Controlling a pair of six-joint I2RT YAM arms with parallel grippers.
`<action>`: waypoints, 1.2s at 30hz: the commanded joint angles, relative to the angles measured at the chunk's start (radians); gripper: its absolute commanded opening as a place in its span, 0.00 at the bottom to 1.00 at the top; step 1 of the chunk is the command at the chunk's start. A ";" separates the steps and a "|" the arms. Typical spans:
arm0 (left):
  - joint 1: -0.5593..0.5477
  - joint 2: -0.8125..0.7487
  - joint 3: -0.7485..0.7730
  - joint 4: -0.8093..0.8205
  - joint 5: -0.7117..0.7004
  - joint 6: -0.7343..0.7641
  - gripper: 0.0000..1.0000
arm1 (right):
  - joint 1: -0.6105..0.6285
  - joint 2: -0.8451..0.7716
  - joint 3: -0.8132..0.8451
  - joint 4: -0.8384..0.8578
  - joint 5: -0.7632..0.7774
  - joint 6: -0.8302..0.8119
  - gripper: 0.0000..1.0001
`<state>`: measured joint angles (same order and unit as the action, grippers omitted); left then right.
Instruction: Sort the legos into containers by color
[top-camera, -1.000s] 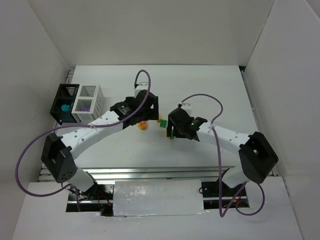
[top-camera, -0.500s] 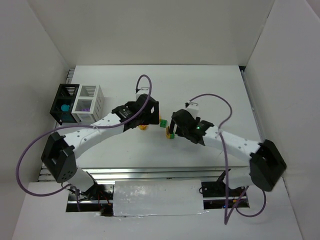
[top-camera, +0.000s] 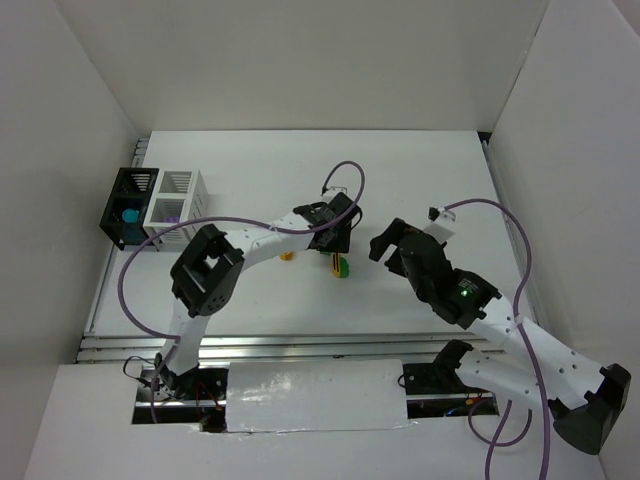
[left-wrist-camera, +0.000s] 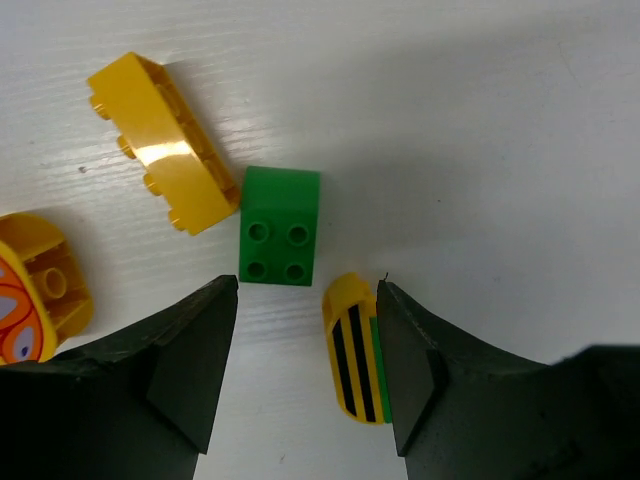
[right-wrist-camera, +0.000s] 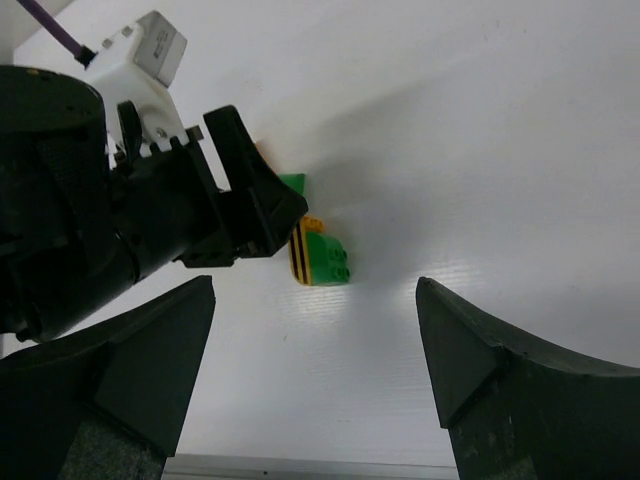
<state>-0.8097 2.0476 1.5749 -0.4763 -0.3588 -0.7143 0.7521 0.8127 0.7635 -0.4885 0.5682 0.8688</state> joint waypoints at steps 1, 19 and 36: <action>-0.008 0.023 0.071 0.001 -0.002 -0.008 0.70 | -0.007 -0.012 -0.038 -0.025 0.010 -0.016 0.88; -0.006 0.143 0.122 -0.050 -0.083 -0.019 0.70 | -0.007 0.003 -0.076 0.044 -0.027 -0.053 0.88; -0.006 0.070 0.076 0.057 0.014 0.030 0.04 | -0.008 0.005 -0.081 0.057 -0.022 -0.057 0.88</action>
<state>-0.8143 2.1811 1.6676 -0.4664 -0.3809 -0.7063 0.7483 0.8257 0.6922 -0.4641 0.5232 0.8207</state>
